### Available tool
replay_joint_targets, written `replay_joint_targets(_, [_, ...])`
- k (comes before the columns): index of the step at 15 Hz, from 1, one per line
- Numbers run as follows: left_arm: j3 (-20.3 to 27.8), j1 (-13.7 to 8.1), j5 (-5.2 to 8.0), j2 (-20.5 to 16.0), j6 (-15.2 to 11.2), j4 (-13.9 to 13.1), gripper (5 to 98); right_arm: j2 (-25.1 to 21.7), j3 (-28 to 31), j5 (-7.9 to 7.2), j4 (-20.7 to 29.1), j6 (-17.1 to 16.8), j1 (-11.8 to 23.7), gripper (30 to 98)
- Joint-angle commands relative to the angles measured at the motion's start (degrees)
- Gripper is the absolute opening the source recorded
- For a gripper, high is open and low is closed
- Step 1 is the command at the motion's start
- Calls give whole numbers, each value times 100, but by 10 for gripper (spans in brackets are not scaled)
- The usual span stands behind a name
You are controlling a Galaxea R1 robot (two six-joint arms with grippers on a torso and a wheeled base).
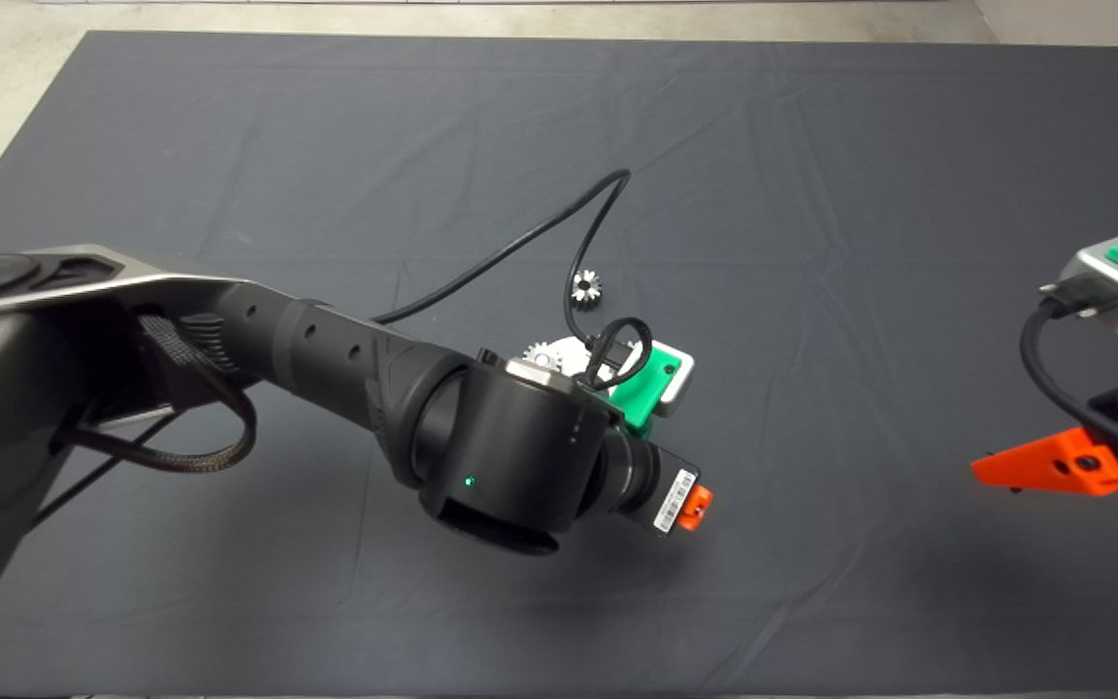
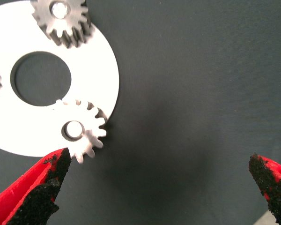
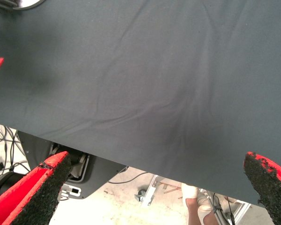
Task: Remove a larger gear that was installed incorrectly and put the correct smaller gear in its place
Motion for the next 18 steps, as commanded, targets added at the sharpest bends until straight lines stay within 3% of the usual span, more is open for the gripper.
replay_joint_targets(1, [-268,244,406,63,577,621,976,12,27,12,175,5,97,977])
replay_joint_targets(3, [-346,290,406,28,594,727,976,12,20,12,175,5,97,977])
replay_joint_targets(6, [-498,494,415,-7,1010,1052,976,3,26,12,175,5,88,977])
replay_joint_targets(10, [-516,509,415,-139,1060,1238,976,12,20,12,184,5,88,977])
replay_joint_targets(18, [-533,527,415,-543,1131,1255,976,29,20,12,192,14,71,977])
